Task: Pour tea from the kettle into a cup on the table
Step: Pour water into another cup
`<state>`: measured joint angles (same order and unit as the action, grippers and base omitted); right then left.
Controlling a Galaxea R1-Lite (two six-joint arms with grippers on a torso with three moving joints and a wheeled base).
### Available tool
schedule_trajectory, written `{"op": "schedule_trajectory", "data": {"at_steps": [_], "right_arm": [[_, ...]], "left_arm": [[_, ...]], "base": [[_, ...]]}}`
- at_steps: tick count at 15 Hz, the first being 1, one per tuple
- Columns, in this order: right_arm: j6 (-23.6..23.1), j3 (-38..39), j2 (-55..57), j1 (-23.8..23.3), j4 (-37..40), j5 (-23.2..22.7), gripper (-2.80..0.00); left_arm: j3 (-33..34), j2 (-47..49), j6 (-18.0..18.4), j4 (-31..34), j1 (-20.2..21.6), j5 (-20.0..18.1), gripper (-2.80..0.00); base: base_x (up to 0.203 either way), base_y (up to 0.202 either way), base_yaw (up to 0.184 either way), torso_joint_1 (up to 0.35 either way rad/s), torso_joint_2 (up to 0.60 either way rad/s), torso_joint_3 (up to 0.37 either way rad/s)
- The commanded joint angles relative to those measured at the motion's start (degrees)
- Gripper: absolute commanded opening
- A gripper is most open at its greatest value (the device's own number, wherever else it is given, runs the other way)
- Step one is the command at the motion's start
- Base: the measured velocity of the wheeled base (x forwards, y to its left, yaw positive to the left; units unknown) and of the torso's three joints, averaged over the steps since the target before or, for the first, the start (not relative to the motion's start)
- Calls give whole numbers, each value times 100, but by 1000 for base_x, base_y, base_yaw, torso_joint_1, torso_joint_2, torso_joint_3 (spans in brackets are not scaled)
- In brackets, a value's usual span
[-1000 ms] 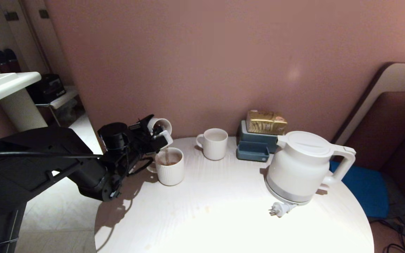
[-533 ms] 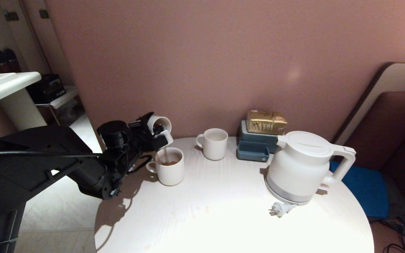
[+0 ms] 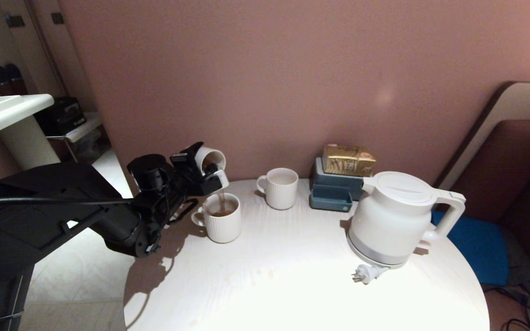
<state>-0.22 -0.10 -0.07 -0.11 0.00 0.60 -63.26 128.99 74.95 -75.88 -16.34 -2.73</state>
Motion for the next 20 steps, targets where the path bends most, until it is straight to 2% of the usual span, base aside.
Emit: {"op": "schedule_trajectory", "data": {"at_steps": [1,4,7,10,20], "right_arm": [[-4,8,7,2,0,2,-280],[-4,8,7,2,-1,2,-280],[-4,1,7,2,0,2,-280],[-4,1,7,2,-1,2,-280],[-4,1,7,2,-5,2,-280]], "left_arm": [[-2,-14,87,-41,-1,0,-280],[-2,-14,471,-41,-1,-38,-280],[-117,21,788,-41,5,-279,-280],[-125,3,859,-38,-1,-280,-280],[-99,-53,1686,-50,-1,-366,-280]], "base": [[0,0,0,0,0,0],[0,0,0,0,0,0],[0,0,0,0,0,0],[0,0,0,0,0,0],[0,0,0,0,0,0]]}}
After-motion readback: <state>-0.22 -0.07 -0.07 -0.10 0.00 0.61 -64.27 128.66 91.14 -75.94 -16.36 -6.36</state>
